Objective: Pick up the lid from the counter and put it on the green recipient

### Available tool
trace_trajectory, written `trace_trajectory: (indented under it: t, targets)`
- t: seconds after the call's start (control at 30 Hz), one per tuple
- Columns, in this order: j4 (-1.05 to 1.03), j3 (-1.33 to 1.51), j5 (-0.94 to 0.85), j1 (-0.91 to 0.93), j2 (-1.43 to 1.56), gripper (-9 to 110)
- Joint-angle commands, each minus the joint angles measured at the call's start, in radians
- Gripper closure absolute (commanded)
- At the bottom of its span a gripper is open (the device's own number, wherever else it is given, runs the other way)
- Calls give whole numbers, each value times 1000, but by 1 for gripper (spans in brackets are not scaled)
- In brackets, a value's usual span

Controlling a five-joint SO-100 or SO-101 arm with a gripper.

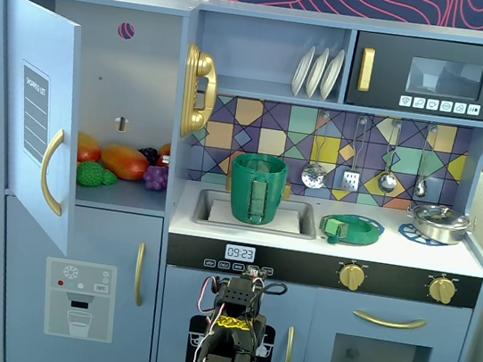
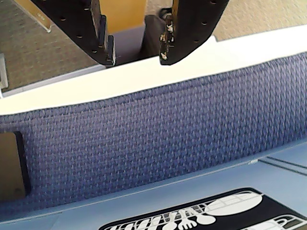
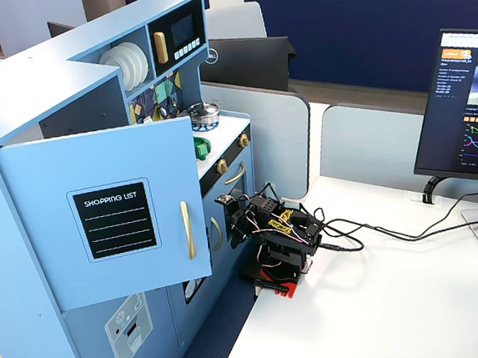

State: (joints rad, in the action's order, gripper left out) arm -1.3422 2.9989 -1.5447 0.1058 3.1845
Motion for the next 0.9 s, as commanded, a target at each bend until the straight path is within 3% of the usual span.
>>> trace_trajectory:
  t: [0.0,0.23,0.37,0.5,0.87]
  targets:
    - [97,-92,0,29,-8,101]
    - [673,-356,-126,140,-81,98]
    - [899,-492,-83,207,-137,87]
    - [1011,-577,-46,290,-178,70]
    - [1147,-577,-58,423,-242,60]
